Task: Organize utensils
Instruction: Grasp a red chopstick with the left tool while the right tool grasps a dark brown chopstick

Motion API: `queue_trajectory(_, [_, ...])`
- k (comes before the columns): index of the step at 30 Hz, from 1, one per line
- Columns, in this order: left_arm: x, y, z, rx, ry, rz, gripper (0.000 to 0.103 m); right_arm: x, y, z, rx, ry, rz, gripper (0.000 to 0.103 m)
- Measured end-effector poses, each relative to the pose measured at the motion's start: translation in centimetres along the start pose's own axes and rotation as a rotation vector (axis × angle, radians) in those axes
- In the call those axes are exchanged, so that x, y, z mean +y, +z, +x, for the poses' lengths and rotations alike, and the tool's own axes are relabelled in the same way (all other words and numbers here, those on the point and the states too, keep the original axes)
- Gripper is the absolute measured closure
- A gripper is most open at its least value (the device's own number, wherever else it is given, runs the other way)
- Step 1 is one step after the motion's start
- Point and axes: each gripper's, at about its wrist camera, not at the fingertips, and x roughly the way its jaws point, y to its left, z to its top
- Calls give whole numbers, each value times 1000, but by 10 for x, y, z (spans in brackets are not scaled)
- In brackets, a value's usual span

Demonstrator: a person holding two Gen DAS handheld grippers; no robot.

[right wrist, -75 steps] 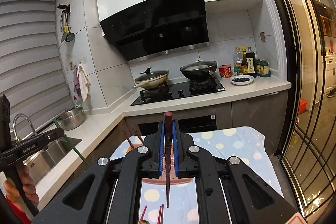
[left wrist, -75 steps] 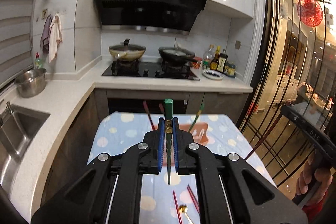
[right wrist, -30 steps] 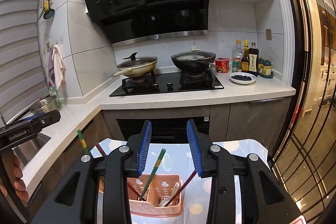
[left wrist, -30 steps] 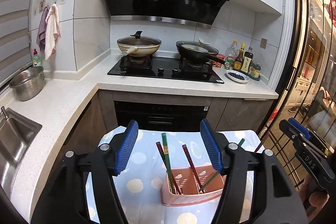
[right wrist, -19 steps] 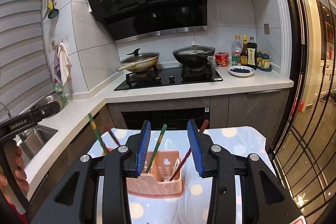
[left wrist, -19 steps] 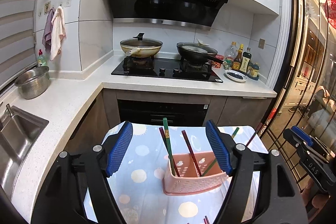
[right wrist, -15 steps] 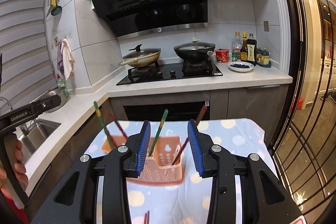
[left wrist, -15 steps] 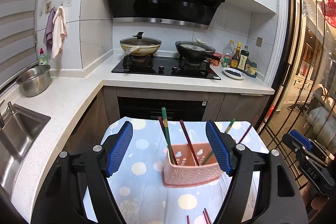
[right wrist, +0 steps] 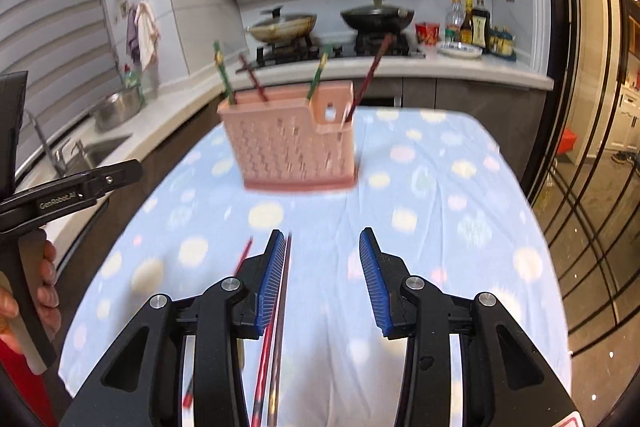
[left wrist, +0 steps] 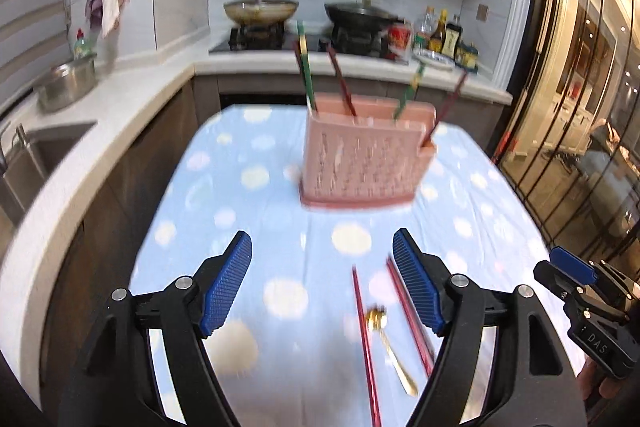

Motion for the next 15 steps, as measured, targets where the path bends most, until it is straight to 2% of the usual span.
queue_trajectory(5, [-9, -58, 4, 78, 28, 27, 34, 10, -61, 4, 93, -3, -16, 65])
queue_trajectory(7, [-12, -77, 5, 107, 15, 28, 34, 15, -80, 5, 127, 5, -20, 65])
queue_trajectory(15, [-23, -135, 9, 205, -6, 45, 34, 28, -122, 14, 187, 14, -30, 65])
